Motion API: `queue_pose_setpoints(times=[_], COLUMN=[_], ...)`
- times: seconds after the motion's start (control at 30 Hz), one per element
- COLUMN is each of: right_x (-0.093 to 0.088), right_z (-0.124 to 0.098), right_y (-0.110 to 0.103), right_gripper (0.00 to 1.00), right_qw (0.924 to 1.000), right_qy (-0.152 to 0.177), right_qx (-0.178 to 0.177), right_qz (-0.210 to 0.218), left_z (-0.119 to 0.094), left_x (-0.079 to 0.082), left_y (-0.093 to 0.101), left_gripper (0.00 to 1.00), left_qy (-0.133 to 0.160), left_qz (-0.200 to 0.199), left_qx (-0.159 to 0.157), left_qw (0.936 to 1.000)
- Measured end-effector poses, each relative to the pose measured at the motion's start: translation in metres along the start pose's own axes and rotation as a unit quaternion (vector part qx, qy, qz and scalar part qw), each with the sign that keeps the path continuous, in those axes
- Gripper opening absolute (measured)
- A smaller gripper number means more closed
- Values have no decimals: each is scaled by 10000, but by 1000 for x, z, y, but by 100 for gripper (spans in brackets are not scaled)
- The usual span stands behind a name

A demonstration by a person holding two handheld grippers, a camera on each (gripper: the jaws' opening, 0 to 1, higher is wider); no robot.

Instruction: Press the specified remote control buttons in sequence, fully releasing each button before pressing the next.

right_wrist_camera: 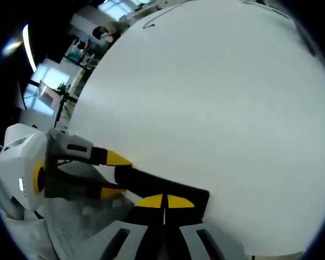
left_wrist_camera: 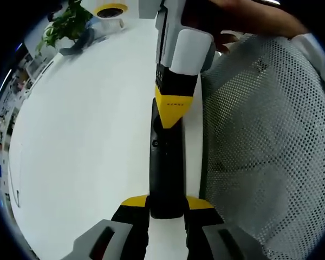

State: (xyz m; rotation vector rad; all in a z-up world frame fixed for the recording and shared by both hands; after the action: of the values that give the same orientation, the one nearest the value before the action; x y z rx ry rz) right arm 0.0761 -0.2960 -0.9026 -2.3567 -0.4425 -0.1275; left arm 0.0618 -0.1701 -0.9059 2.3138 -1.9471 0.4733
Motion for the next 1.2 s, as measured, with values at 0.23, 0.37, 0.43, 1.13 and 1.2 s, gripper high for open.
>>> queue_pose_setpoints(times=[0.23, 0.37, 0.43, 1.13, 1.2], right_x=[0, 0, 0, -1, -1], right_z=[0, 0, 1, 0, 0], right_y=[2, 2, 1, 2, 2], right_gripper=[0, 0, 0, 0, 0], right_qw=[10000, 9999, 9999, 10000, 9999], right_qy=[21, 67, 91, 85, 87], right_qx=[48, 56, 20, 37, 56], right_qz=[56, 76, 41, -36, -5], left_z=[0, 0, 0, 0, 0], left_x=[0, -2, -2, -1, -1], left_y=[-1, -2, -2, 2, 2], left_gripper=[24, 24, 24, 23, 23], left_qy=[35, 106, 131, 135, 157], left_qz=[-52, -92, -98, -90, -81], left_qx=[-10, -45, -64, 86, 89], left_qw=[10000, 9999, 9998, 9998, 9998])
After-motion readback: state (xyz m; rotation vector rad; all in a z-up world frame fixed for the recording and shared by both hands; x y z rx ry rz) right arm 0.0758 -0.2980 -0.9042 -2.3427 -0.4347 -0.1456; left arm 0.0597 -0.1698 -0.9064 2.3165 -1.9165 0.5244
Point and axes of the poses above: the point that each gripper's makers call its tool centre point, and the gripper's own axes: z roughly forward along the fingers, y roughly to its right, x roughly out of its top, the point moved 7 cm from there along -z, roughly backward along the fingers, and after that the axes turned 9 degrees about x, right-handed, at the moved point
